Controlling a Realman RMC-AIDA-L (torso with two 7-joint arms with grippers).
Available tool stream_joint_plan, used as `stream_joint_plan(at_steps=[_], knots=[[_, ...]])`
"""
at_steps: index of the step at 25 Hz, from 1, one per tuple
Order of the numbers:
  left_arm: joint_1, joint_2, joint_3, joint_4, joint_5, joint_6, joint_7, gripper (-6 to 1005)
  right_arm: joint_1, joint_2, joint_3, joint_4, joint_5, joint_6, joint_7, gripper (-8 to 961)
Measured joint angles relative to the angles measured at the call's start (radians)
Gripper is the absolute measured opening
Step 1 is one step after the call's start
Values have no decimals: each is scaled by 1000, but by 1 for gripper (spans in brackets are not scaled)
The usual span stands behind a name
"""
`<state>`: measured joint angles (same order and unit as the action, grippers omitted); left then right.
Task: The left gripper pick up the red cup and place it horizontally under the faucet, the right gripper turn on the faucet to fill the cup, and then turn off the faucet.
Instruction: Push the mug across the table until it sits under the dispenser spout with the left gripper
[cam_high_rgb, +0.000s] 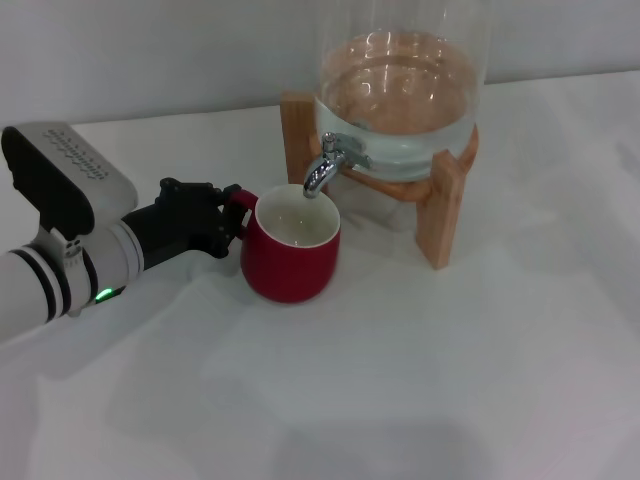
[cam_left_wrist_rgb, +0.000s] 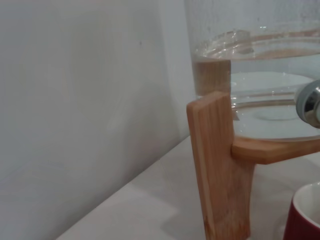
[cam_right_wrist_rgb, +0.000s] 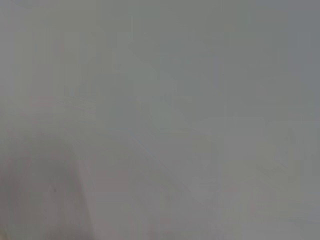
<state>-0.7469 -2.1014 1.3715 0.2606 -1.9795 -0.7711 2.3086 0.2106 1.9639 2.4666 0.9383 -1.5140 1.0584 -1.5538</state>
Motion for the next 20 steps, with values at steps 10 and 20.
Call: stream_joint_plan(at_steps=[10,20], knots=[[-14,0,0,3,0,7,3,118,1,4,0,-3,0,0,-2,727],[-13,0,1,4,1,3,3,138,1,4,0,-3,0,0,-3,727]])
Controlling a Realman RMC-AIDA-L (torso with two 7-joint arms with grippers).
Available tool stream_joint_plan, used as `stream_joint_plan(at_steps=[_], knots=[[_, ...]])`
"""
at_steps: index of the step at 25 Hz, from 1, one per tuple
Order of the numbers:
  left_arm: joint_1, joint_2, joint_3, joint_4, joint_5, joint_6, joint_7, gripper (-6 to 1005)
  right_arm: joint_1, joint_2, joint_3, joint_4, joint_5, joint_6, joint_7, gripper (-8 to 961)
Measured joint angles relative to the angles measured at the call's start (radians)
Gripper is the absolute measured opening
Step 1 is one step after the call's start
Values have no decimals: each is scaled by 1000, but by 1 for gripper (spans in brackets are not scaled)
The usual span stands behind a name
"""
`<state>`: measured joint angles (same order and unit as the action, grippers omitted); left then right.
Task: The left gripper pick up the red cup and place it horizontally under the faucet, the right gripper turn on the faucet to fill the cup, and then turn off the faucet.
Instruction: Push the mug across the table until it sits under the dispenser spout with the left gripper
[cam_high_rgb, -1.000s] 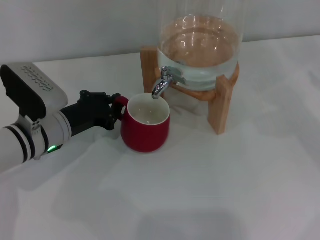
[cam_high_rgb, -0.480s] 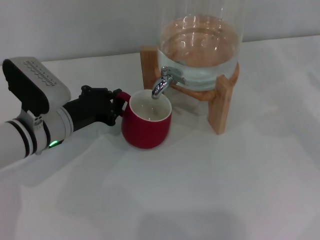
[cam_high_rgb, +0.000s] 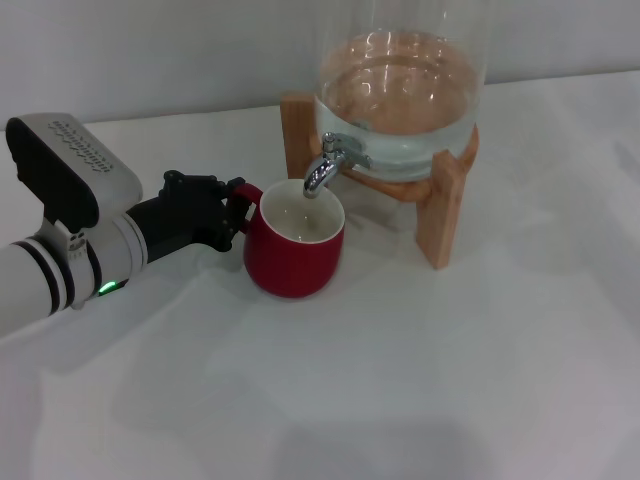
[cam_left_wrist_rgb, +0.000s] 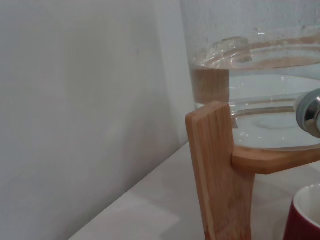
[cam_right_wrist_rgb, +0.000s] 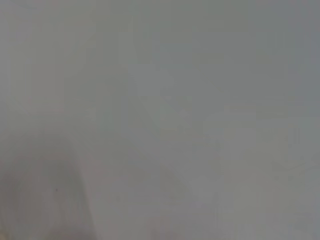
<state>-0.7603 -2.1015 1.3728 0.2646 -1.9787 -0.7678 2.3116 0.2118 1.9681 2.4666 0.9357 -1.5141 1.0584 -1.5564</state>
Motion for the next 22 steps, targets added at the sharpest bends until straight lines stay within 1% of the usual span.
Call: stream_joint_plan(at_steps=[12,22], knots=[[0,1,0,2,0,2,-5,161,0,1,0,0,0,-3,-1,727],[-1,2,0,2,0,2,-15,269,0,1,0,0,1,-6,-1,727]])
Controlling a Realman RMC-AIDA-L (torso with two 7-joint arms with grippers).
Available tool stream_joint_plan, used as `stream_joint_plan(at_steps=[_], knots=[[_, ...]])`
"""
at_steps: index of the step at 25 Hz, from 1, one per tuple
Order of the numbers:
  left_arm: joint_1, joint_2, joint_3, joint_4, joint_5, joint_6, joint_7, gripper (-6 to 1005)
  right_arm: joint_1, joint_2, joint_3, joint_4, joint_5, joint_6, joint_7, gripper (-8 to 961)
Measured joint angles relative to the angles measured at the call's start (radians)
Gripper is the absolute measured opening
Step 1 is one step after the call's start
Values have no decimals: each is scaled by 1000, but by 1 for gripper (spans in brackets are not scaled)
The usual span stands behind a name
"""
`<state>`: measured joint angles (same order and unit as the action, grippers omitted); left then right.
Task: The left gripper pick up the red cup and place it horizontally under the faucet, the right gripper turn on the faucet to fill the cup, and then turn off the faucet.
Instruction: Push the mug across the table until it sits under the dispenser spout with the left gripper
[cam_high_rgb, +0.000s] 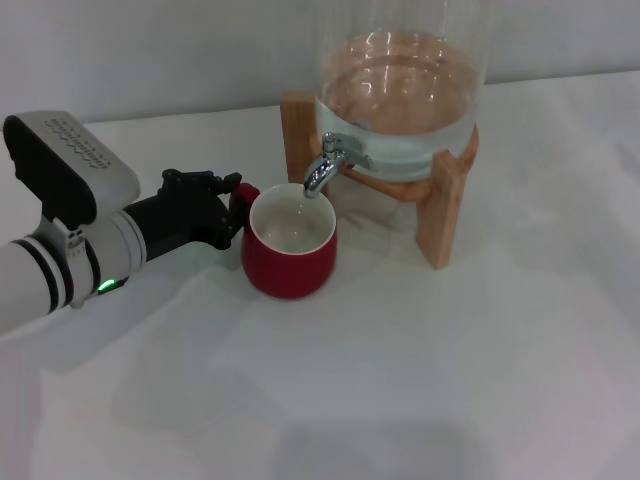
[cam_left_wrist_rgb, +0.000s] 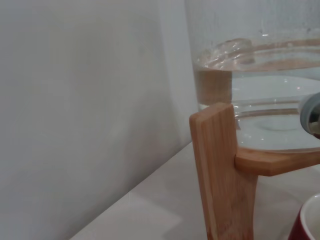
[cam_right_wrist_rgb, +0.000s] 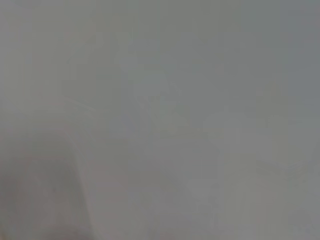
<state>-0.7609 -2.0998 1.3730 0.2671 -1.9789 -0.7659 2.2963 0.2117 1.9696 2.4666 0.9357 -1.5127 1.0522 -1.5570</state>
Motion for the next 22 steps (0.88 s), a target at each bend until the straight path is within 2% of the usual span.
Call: stream_joint_plan(at_steps=[8,14,22], knots=[[-8,4,11,0,1,2,-43,270,0,0,1,0,0,-2,0,727],[-3,5,26,-3,4,2,-53,318,0,0,9,0,0,-2,-2,728],[-6,6,107,-1,8,37,-161,324,0,0,9,0,0,0,-2,728]])
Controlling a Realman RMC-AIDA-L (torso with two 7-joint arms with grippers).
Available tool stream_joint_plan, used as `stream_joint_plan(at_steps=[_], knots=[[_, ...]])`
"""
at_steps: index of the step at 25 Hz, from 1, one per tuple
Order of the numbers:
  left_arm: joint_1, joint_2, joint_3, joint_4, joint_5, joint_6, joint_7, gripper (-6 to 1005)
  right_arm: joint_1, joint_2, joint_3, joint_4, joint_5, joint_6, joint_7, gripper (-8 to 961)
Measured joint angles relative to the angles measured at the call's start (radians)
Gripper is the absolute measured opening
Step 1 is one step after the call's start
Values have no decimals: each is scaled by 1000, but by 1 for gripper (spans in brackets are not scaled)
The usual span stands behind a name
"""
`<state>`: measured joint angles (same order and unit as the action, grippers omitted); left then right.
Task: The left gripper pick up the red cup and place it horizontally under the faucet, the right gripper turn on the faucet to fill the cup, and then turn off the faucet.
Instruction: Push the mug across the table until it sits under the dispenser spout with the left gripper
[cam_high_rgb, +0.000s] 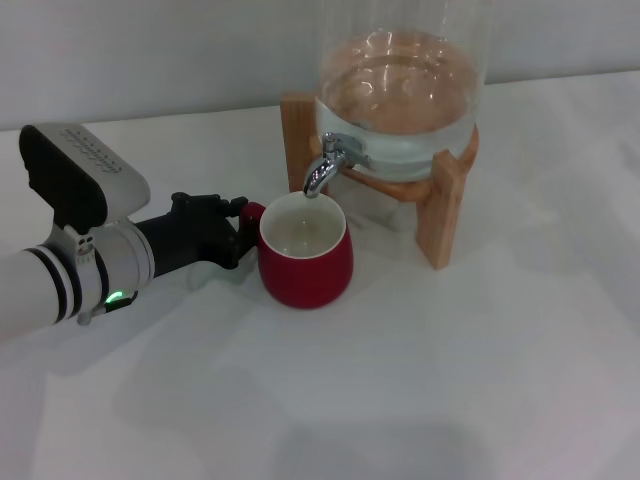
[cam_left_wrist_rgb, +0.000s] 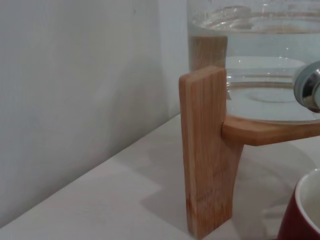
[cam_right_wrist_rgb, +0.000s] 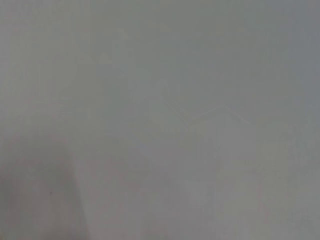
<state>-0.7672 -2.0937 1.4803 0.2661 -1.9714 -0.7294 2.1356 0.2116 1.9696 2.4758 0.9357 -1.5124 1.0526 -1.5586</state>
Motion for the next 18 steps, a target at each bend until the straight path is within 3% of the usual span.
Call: stream_joint_plan(at_steps=[12,18], knots=[[31,1,21,44,2,2,-6,353,-9,0,2,0,0,4,0,728],[89,2,63,112,4,2,-43,368,-11,-2,3,0,0,4,2,728]])
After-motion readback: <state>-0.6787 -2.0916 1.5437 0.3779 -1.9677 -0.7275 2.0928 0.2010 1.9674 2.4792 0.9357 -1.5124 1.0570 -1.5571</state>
